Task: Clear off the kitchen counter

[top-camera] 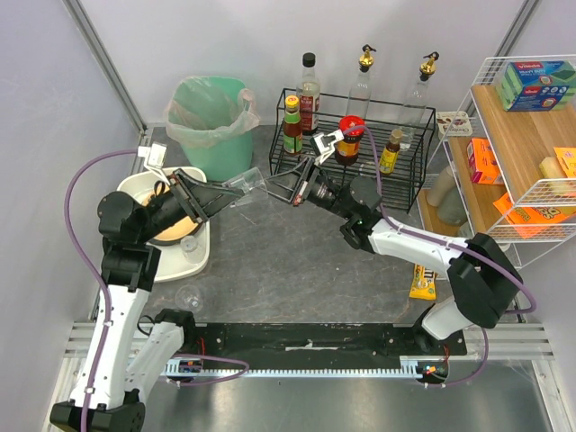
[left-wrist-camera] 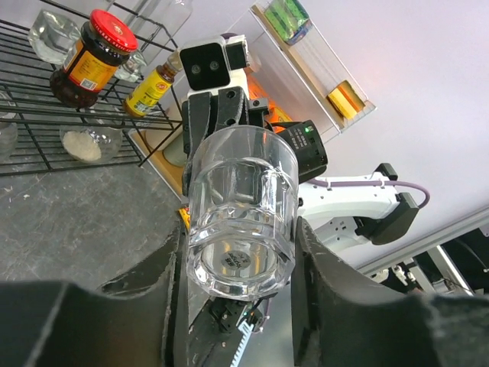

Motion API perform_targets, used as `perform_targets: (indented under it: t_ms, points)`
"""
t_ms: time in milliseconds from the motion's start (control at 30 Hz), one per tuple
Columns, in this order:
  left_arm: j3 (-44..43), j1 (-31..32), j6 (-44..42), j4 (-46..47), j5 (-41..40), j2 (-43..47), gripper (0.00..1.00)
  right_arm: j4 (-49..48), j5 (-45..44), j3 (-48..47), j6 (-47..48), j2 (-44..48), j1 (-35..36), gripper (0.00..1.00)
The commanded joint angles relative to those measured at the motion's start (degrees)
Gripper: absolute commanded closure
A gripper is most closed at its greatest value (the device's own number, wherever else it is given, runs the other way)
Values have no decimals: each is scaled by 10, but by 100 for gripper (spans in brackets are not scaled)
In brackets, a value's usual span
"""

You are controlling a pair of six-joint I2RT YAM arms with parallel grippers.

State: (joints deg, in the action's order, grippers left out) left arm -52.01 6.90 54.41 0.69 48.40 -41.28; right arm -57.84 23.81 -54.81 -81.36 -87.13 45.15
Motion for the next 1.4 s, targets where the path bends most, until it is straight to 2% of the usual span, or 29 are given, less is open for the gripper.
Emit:
perform_targets:
  t_ms: [0, 67, 100, 233, 300, 333, 433, 500, 633, 767, 867, 967, 1200, 1367]
  points:
    - [-2, 2, 11, 26, 23, -1, 84, -10, -17, -16, 16, 3, 0, 94]
    - [-4, 2, 2, 13, 18, -2, 96, -8, -23, -11, 21, 6, 0, 86]
    - [-5, 3, -4, 3, 13, -1, 98, -6, -25, -9, 24, 7, 0, 72]
    - [-27, 2, -56, -65, -19, -6, 98, 17, -47, 10, 58, 31, 1, 24]
    - [-57, 2, -105, -133, -57, -14, 98, 67, -72, 21, 94, 58, 0, 8]
    - [-76, 2, -132, -169, -86, -19, 98, 131, -88, 22, 116, 73, 0, 5]
    - [-127, 3, -220, -295, -206, -39, 98, 368, -202, -2, 203, 124, 0, 3]
    - [-150, 2, -250, -365, -324, -58, 98, 462, -276, -1, 236, 145, 0, 2]
    - [-172, 1, -274, -458, -513, -105, 98, 509, -328, 45, 263, 183, 0, 2]
    - [-149, -12, -260, -477, -667, -127, 98, 529, -338, 83, 272, 205, 0, 2]
    - [-133, -46, -230, -479, -713, -151, 98, 533, -338, 106, 273, 217, 0, 2]
    - [-127, -87, -195, -475, -701, -180, 98, 534, -333, 122, 270, 220, 1, 2]
    - [-123, -154, -100, -496, -757, -238, 98, 540, -319, 143, 266, 224, 0, 2]
    - [-110, -207, -39, -525, -754, -269, 98, 545, -319, 153, 264, 227, -1, 2]
